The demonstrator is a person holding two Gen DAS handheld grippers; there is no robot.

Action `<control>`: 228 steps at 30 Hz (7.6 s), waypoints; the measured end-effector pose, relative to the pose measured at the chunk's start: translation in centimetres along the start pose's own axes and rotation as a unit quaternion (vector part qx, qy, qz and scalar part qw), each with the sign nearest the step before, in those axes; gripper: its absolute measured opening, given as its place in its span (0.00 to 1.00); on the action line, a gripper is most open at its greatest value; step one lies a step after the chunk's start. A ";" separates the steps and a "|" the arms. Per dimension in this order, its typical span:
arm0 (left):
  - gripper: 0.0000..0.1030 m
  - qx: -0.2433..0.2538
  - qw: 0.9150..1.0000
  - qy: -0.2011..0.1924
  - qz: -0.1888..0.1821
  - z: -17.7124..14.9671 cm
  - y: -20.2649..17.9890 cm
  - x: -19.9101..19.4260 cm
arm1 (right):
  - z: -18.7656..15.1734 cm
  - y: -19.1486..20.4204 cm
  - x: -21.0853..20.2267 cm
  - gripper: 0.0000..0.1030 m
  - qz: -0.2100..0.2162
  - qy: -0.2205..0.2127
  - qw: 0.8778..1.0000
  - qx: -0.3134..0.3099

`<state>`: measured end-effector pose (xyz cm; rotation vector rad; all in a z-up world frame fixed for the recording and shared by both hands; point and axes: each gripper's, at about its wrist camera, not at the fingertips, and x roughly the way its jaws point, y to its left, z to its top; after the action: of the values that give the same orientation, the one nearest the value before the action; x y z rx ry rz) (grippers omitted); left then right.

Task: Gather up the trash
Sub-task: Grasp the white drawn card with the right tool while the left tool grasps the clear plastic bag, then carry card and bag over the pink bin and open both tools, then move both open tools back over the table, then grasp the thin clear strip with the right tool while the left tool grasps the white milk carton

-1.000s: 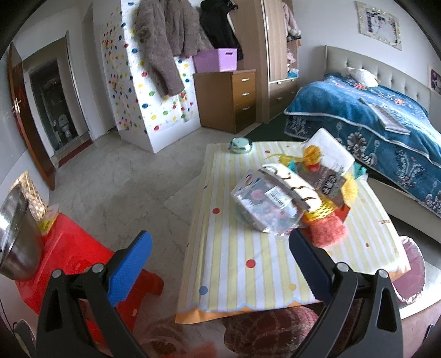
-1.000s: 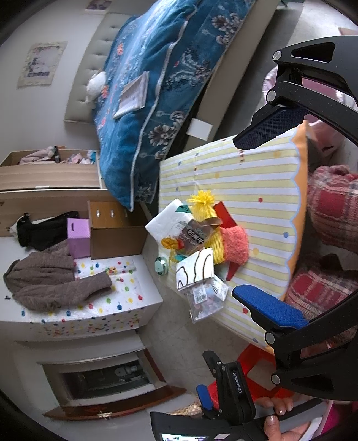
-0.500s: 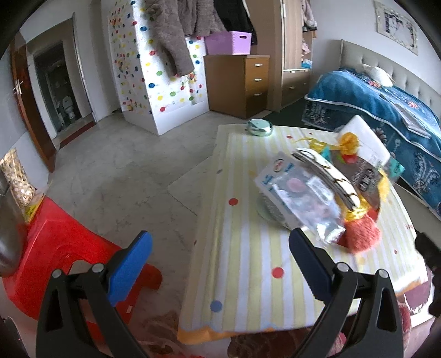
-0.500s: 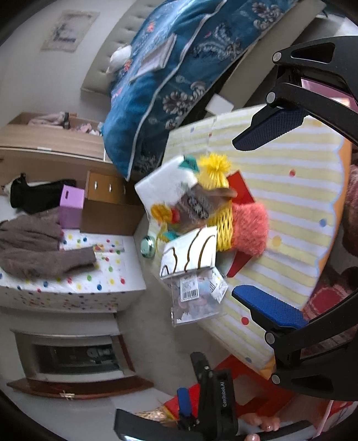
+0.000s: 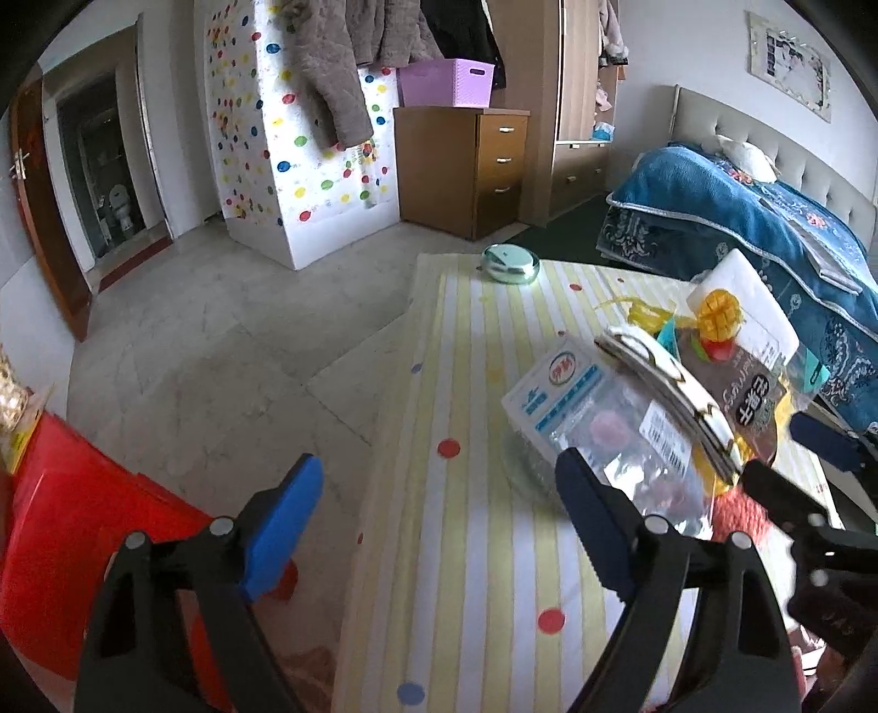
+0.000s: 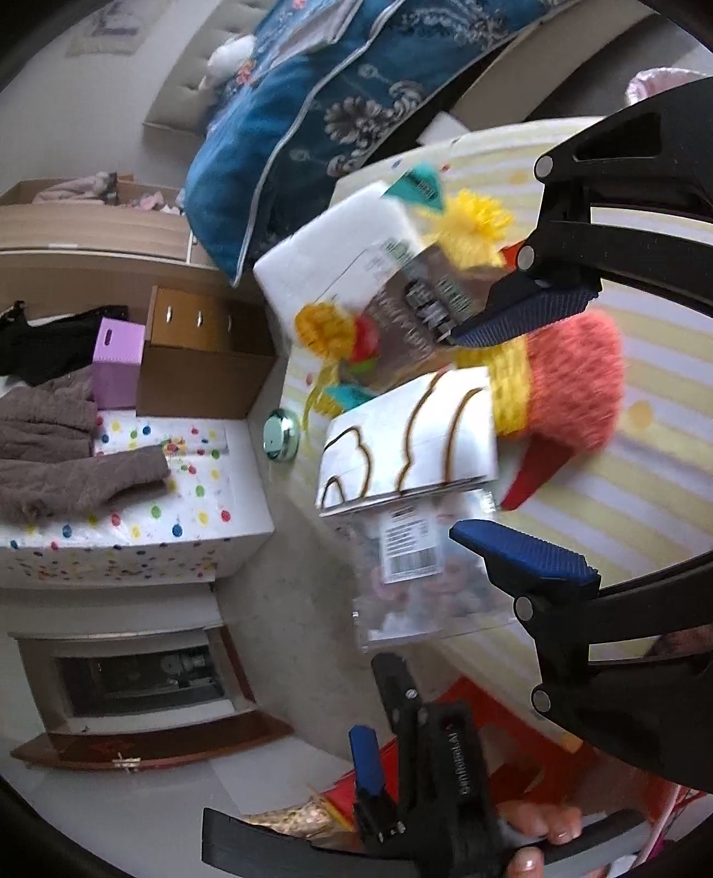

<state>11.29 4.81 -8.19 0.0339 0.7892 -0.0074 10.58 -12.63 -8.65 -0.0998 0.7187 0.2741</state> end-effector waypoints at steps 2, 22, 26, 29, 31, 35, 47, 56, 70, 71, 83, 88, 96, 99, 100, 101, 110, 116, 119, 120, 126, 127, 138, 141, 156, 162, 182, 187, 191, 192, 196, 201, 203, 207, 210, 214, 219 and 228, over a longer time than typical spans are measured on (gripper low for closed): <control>0.82 0.002 1.000 -0.003 0.001 0.4 -0.2 0.2 | 0.4 0.1 1.3 0.64 0.005 0.009 1.000 -0.005; 0.82 0.010 1.000 -0.014 -0.005 0.3 -0.6 -1.5 | -0.2 -1.9 0.3 0.02 0.007 0.007 1.000 0.021; 0.82 0.015 1.000 -0.017 -0.015 -0.2 -1.1 -2.6 | -0.3 -3.4 -2.7 0.01 0.014 -0.021 0.998 0.060; 0.82 0.022 0.999 -0.016 -0.027 -0.7 -1.6 -3.1 | -0.6 -4.2 -4.4 0.01 0.011 -0.033 0.997 0.074; 0.82 0.027 0.999 -0.014 -0.033 -0.9 -2.0 -3.2 | -1.3 -4.7 -5.7 0.01 0.002 -0.034 0.996 0.078; 0.82 0.035 0.998 -0.006 -0.056 -1.0 -3.4 -2.4 | -2.6 -5.4 -6.5 0.01 -0.013 -0.025 0.996 0.080; 0.50 0.013 0.991 0.039 -0.129 -0.2 -5.8 3.0 | -4.9 -7.2 -6.0 0.01 -0.019 -0.004 0.995 0.100; 0.07 0.035 0.988 -0.007 -0.147 -0.7 -6.6 -0.9 | -5.0 -6.7 -7.8 0.01 -0.009 -0.019 0.994 0.106; 0.02 0.091 0.976 -0.161 -0.111 -1.3 -7.6 -12.0 | -6.7 -7.5 -14.0 0.01 -0.023 -0.062 0.989 0.136; 0.02 0.099 0.974 -0.166 -0.120 -1.5 -8.3 -12.4 | -7.1 -7.9 -14.6 0.01 -0.028 -0.064 0.988 0.141; 0.02 0.217 0.927 -0.149 -0.268 -4.1 -23.8 -11.1 | -15.2 -15.8 -21.2 0.01 -0.146 -0.058 0.959 0.236; 0.02 0.272 0.896 -0.111 -0.333 -6.2 -31.9 -10.1 | -20.1 -20.0 -23.2 0.01 -0.201 -0.040 0.934 0.294; 0.02 0.326 0.869 -0.048 -0.368 -9.6 -41.2 -7.3 | -26.1 -26.3 -23.8 0.01 -0.244 -0.015 0.899 0.363; 0.02 0.332 0.869 -0.039 -0.364 -9.9 -43.2 -6.3 | -27.0 -28.4 -22.9 0.01 -0.244 -0.011 0.892 0.380; 0.02 0.333 0.869 -0.036 -0.363 -9.9 -43.7 -5.8 | -27.2 -29.0 -22.5 0.01 -0.243 -0.009 0.890 0.385; 0.02 0.333 0.870 -0.033 -0.363 -10.0 -44.3 -5.4 | -27.4 -29.6 -22.0 0.01 -0.241 -0.007 0.889 0.389; 0.31 0.337 0.871 -0.020 -0.358 -9.7 -47.8 -3.0 | -28.9 -33.1 -18.6 0.07 -0.236 0.009 0.880 0.412; 0.42 0.323 0.877 -0.005 -0.355 -9.1 -47.2 -2.2 | -29.1 -33.2 -18.7 0.15 -0.242 0.010 0.875 0.418; 0.42 0.313 0.884 -0.011 -0.347 -8.4 -45.8 -2.6 | -28.5 -32.2 -20.0 0.15 -0.243 -0.005 0.877 0.416; 0.42 0.309 0.887 -0.017 -0.343 -8.1 -45.1 -2.9 | -28.3 -31.9 -20.2 0.15 -0.242 -0.009 0.877 0.415; 0.42 0.289 0.903 -0.045 -0.314 -6.4 -40.3 -5.2 | -25.6 -28.5 -21.9 0.17 -0.227 -0.033 0.896 0.380; 0.42 0.285 0.905 -0.047 -0.312 -6.2 -39.6 -5.5 | -25.1 -27.9 -22.0 0.17 -0.222 -0.035 0.900 0.373; 0.54 0.212 0.948 -0.080 -0.225 -4.4 -25.4 -7.9 | -16.9 -17.7 -20.1 0.27 -0.140 -0.042 0.956 0.255; 0.61 0.177 0.962 -0.077 -0.192 -3.8 -21.2 -7.4 | -15.1 -15.4 -18.9 0.34 -0.121 -0.039 0.966 0.227; 0.71 0.074 0.994 -0.046 -0.069 -1.5 -10.8 -1.8 | -7.4 -10.2 -8.9 0.57 -0.052 -0.008 0.987 0.152; 0.80 0.061 0.996 -0.044 -0.040 0.1 -9.4 0.1 | -5.9 -11.4 -5.1 0.74 -0.039 -0.001 0.988 0.152; 0.82 0.045 0.998 -0.033 -0.022 1.6 -8.7 2.1 | -3.3 -12.0 0.3 0.22 0.036 -0.003 0.988 0.152; 0.82 0.038 0.999 -0.033 -0.021 1.3 -7.9 1.1 | -3.2 -9.7 -2.4 0.00 0.042 -0.025 0.991 0.122; 0.82 0.031 0.999 -0.029 -0.016 0.9 -7.0 0.4 | -3.1 -7.8 -4.7 0.00 0.026 -0.043 0.994 0.099; 0.82 0.029 0.999 -0.027 -0.014 0.7 -6.8 0.3 | -3.1 -7.7 -5.1 0.00 0.022 -0.047 0.994 0.096; 0.82 0.023 0.999 -0.017 -0.014 0.2 -6.3 0.3 | -3.2 -6.7 -7.4 0.00 -0.032 -0.074 0.993 0.081; 0.87 0.020 1.000 -0.006 -0.017 0.3 -7.0 1.3 | -3.6 -7.1 -8.3 0.00 -0.077 -0.088 0.990 0.075; 0.91 0.021 1.000 -0.001 -0.015 0.6 -7.7 2.0 | -3.8 -7.9 -7.9 0.00 -0.081 -0.082 0.990 0.082; 0.92 0.008 1.000 0.010 -0.006 1.4 -8.1 3.8 | -3.8 -9.3 -7.2 0.00 -0.082 -0.073 0.990 0.093; 0.92 -0.007 0.999 0.030 0.009 1.9 -8.0 5.5 | -4.0 -10.1 -6.6 0.00 -0.082 -0.067 0.989 0.099; 0.92 -0.033 0.997 0.065 -0.012 1.3 -7.1 7.0 | -4.4 -10.4 -6.3 0.00 -0.083 -0.065 0.989 0.101; 0.92 -0.072 0.989 0.109 -0.064 0.2 -5.9 8.6 | -4.6 -10.3 -6.3 0.00 -0.080 -0.066 0.989 0.104; 0.83 -0.067 0.994 0.063 -0.061 -0.4 -5.7 6.0 | -4.8 -9.8 -7.4 0.00 -0.086 -0.069 0.989 0.101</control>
<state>15.11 -0.88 -12.90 -0.1425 0.9159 -0.0680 5.00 -24.52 -7.41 0.0490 0.5922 0.0410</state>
